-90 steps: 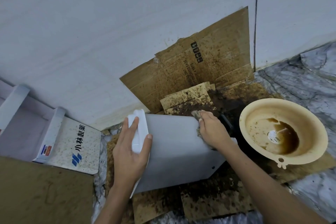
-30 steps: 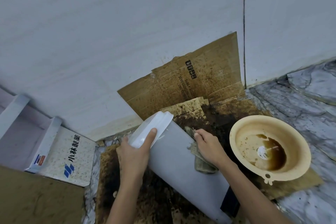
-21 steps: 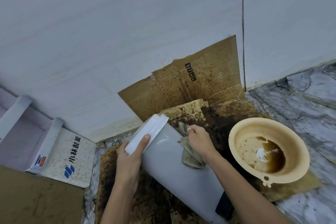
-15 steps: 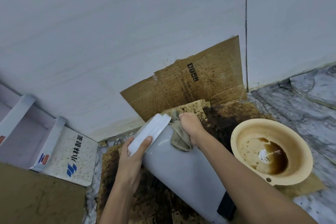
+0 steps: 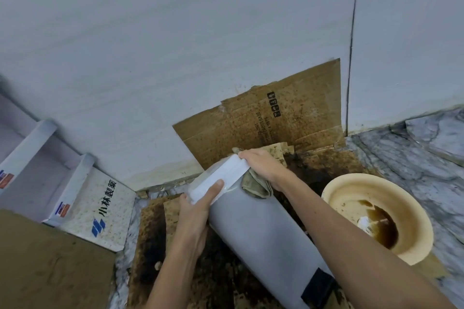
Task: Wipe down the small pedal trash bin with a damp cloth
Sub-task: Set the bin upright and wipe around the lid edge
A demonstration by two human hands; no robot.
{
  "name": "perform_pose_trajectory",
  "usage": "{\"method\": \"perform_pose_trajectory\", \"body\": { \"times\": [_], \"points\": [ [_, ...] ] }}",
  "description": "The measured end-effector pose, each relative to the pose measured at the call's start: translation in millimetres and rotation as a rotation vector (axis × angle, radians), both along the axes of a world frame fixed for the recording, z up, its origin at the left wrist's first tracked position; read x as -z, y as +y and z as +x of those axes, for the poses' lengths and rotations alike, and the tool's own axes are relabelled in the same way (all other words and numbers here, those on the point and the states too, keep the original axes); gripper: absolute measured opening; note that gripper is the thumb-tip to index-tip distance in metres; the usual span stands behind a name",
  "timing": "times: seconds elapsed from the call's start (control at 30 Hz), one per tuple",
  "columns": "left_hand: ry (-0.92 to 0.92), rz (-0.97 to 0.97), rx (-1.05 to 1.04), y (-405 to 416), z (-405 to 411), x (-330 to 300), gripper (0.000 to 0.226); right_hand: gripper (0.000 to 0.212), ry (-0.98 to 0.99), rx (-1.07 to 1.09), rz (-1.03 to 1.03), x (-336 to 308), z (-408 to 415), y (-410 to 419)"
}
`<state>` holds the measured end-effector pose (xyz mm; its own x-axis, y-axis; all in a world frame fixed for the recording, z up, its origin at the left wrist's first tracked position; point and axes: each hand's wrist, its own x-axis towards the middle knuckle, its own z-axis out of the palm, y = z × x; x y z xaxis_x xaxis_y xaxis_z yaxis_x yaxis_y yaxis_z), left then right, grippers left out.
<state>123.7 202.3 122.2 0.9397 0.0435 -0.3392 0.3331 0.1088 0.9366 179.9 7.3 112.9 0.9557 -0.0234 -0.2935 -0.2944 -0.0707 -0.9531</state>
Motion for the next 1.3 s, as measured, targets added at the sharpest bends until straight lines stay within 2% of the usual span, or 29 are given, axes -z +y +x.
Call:
{"method": "perform_pose_trajectory", "body": {
  "times": [0.07,0.13,0.4,0.63,0.77,0.87,1.03,1.17,1.3],
  "points": [
    [0.007,0.005,0.052,-4,4,-5,0.079,0.035,-0.029,0.043,-0.033,1,-8,-4],
    [0.040,0.001,0.088,-7,7,-8,0.069,0.027,-0.035,0.066,-0.040,0,-17,-8],
    [0.086,-0.014,0.231,-9,30,-9,0.070,0.041,-0.062,0.241,-0.125,5,-56,-15],
    [0.051,0.013,0.323,-2,36,-5,0.098,0.027,-0.106,0.429,-0.111,6,-74,-1],
    [-0.011,0.049,0.326,4,33,-4,0.094,0.027,-0.136,0.462,-0.087,4,-80,4],
    [-0.062,0.019,0.341,5,32,-9,0.090,0.018,-0.174,0.480,-0.042,-2,-80,4],
    [-0.194,-0.002,0.348,-1,34,-13,0.079,0.017,-0.230,0.490,0.013,-12,-73,1],
    [-0.291,0.094,0.313,-10,35,-2,0.080,0.037,-0.245,0.501,0.057,2,-67,-8],
    [-0.361,0.181,0.264,-14,33,15,0.104,0.046,-0.252,0.525,0.117,20,-66,-11]
  ]
}}
